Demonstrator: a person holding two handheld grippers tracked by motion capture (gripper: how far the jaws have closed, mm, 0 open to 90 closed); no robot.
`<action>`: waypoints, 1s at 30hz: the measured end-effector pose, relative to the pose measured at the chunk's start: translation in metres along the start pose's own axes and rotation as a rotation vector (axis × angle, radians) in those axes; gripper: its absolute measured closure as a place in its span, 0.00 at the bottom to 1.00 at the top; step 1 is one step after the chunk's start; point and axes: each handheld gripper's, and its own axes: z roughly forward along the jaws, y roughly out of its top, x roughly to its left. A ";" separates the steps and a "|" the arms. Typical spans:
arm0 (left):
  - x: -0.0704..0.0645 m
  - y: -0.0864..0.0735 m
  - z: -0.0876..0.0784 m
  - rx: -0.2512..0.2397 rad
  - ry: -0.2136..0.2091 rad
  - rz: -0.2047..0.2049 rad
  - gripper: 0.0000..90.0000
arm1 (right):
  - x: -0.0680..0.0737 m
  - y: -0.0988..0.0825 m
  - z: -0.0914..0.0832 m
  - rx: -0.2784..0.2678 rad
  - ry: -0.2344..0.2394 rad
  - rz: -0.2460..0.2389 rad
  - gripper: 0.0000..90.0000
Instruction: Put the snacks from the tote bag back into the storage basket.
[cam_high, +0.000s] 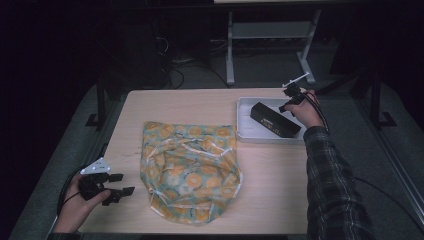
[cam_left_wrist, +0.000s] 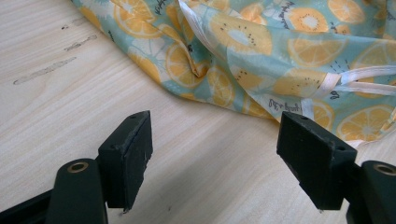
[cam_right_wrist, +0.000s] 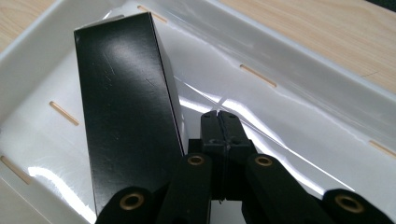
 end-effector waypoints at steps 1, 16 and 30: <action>0.000 0.000 0.000 -0.001 0.000 -0.002 0.29 | 0.000 0.000 0.002 0.004 0.004 -0.008 1.00; -0.002 -0.002 -0.002 0.008 -0.004 0.017 0.29 | 0.019 -0.002 0.003 0.061 0.041 -0.053 1.00; -0.006 0.001 0.000 0.008 -0.011 0.032 0.29 | 0.029 -0.009 0.003 0.099 0.065 -0.084 1.00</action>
